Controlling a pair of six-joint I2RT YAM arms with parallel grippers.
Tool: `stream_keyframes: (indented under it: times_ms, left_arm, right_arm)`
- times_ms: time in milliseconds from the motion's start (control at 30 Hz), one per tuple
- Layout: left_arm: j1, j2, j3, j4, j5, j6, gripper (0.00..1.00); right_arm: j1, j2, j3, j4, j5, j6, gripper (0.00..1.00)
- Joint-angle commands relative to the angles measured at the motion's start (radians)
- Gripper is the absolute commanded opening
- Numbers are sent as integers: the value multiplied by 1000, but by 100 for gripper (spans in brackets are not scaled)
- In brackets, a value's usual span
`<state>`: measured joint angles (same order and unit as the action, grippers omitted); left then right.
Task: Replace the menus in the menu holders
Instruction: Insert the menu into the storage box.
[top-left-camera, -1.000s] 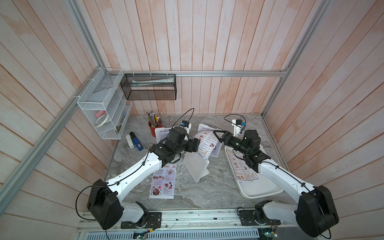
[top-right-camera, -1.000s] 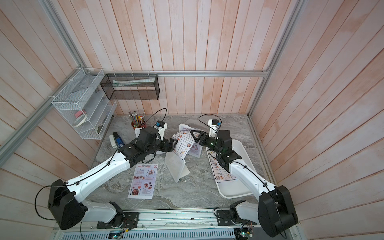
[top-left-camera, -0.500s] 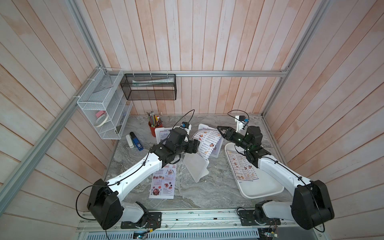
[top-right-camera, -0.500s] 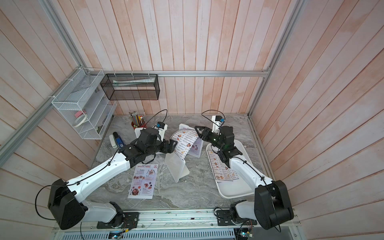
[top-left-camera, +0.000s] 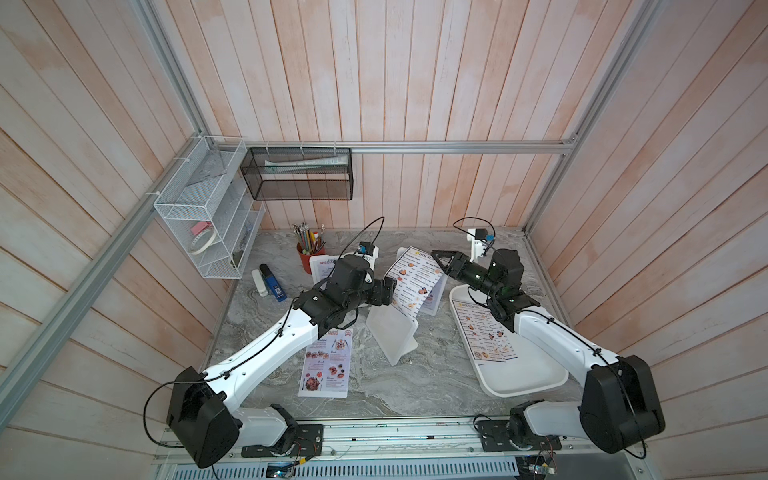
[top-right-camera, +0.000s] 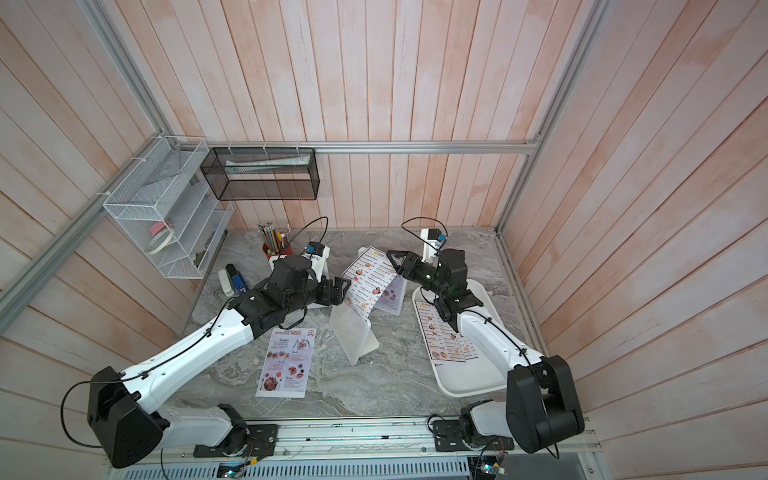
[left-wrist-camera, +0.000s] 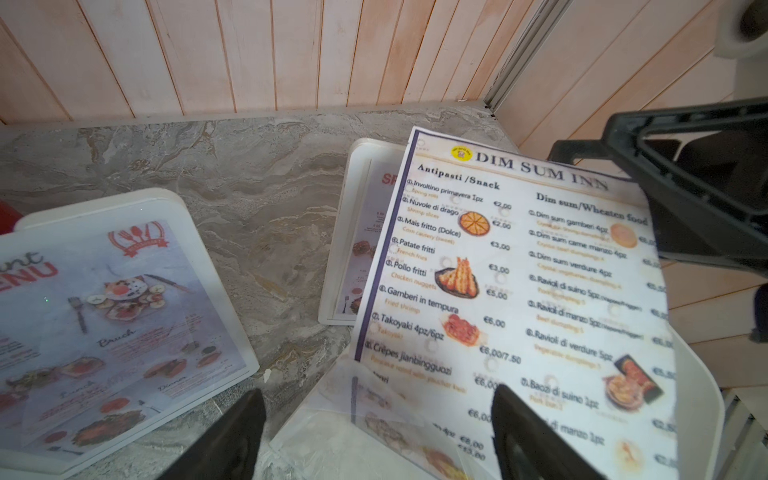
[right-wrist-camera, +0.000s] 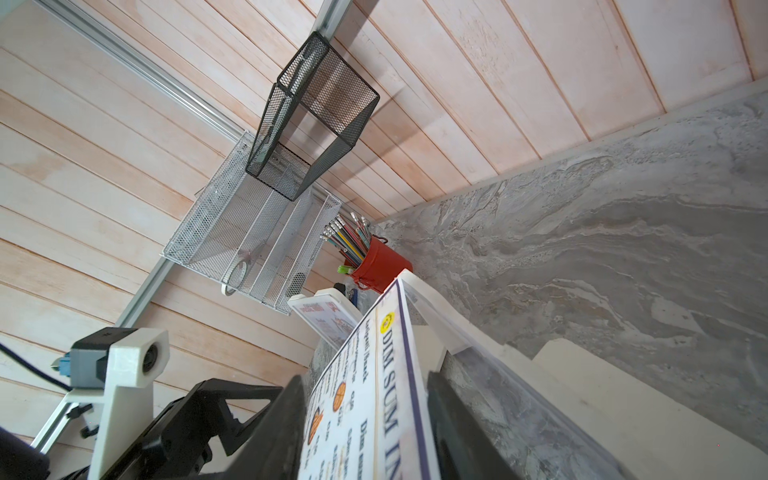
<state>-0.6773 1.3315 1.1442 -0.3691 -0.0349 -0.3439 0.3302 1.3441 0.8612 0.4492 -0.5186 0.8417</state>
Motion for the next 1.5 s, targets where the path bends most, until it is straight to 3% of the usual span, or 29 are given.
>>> stream_keyframes:
  times_ms: [0, 367, 833, 1467]
  left_arm:
    - [-6, -24, 8, -18, -23, -2, 87]
    - [-7, -68, 20, -58, -108, -32, 87]
    - [-6, -109, 18, -83, -157, -39, 87]
    - [-7, -149, 14, -100, -177, -46, 87]
  right_arm:
    - [2, -8, 42, 30, -42, 16, 49]
    - [27, -25, 66, 32, -61, 45, 48]
    - [92, -70, 81, -44, -24, 21, 39]
    - [181, -117, 99, -195, 79, -53, 18]
